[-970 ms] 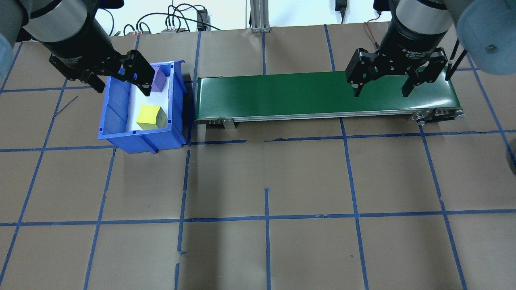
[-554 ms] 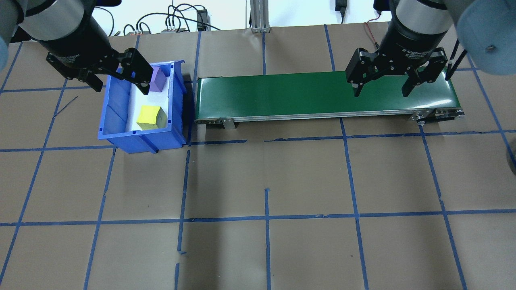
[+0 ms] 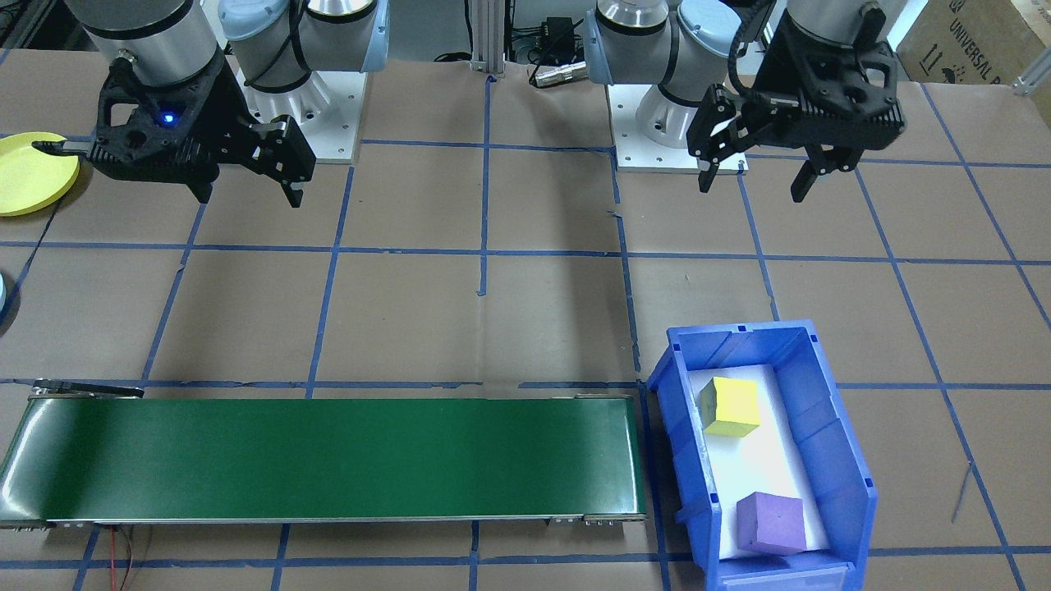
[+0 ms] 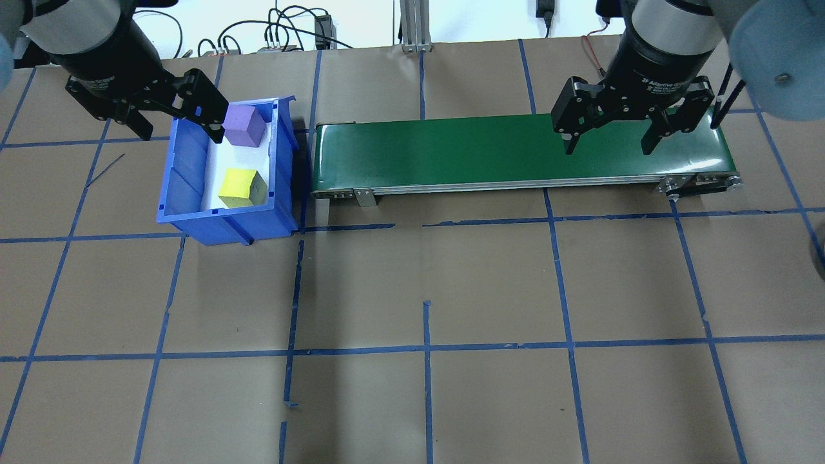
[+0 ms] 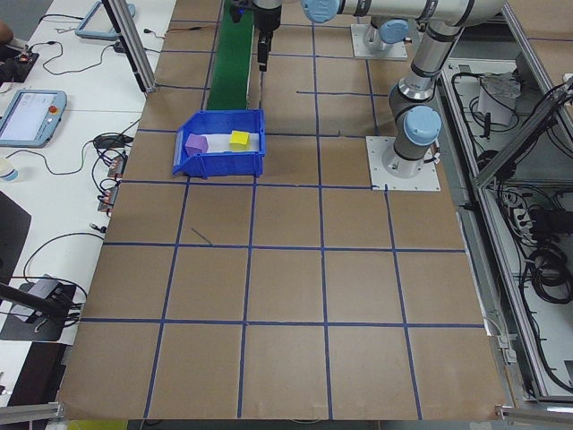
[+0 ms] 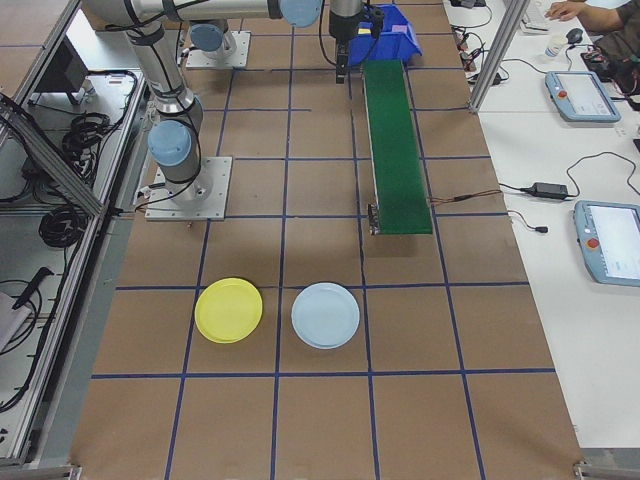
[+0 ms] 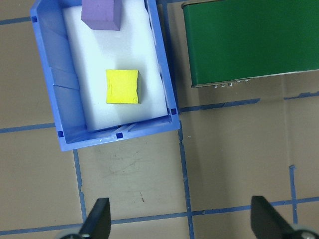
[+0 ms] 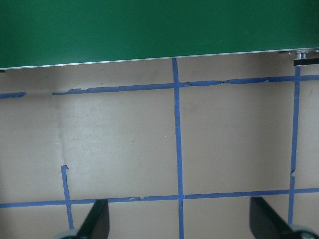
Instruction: Move block left to right into plate
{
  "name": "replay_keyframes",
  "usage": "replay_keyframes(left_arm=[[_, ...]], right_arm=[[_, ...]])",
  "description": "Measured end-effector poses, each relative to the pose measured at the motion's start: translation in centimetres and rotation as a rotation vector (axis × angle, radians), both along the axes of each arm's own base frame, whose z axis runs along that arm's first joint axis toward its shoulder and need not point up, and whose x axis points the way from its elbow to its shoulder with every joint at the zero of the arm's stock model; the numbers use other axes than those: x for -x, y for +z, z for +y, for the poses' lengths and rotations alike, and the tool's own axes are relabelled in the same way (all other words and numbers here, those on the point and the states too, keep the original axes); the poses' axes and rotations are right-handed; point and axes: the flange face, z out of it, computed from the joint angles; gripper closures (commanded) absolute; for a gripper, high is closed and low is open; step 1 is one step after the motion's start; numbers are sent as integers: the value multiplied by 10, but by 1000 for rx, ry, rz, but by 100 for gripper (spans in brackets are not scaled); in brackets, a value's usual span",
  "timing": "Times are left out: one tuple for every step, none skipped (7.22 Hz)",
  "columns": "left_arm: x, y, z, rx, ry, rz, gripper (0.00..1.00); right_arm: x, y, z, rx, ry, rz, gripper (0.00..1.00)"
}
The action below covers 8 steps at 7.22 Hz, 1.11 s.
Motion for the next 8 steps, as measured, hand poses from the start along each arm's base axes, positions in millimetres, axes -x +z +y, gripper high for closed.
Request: replay_keyframes(left_arm=[[-16,-43,-31,-45,-15,-1,0],[-33,-92,-64,-75,-15,0,0],[-44,-135,-89,-90,-12,3,0],[-48,-169,-101,-108,-9,10,0],[-49,-196,-103,-136,-8,18,0],[-49,-221,-104,-150,-8,22,0],[-50,-246,-109,-145,-8,23,0],[-51,-265,-113,-145,-7,24,11]], right_arm=[[0,0,0,0,0,0,0],[0,0,0,0,0,1,0],[0,0,0,0,0,1,0],[0,0,0,0,-1,1,0],[0,0,0,0,0,1,0],[0,0,0,0,0,1,0],[0,0,0,0,0,1,0],[0,0,0,1,0,1,0]])
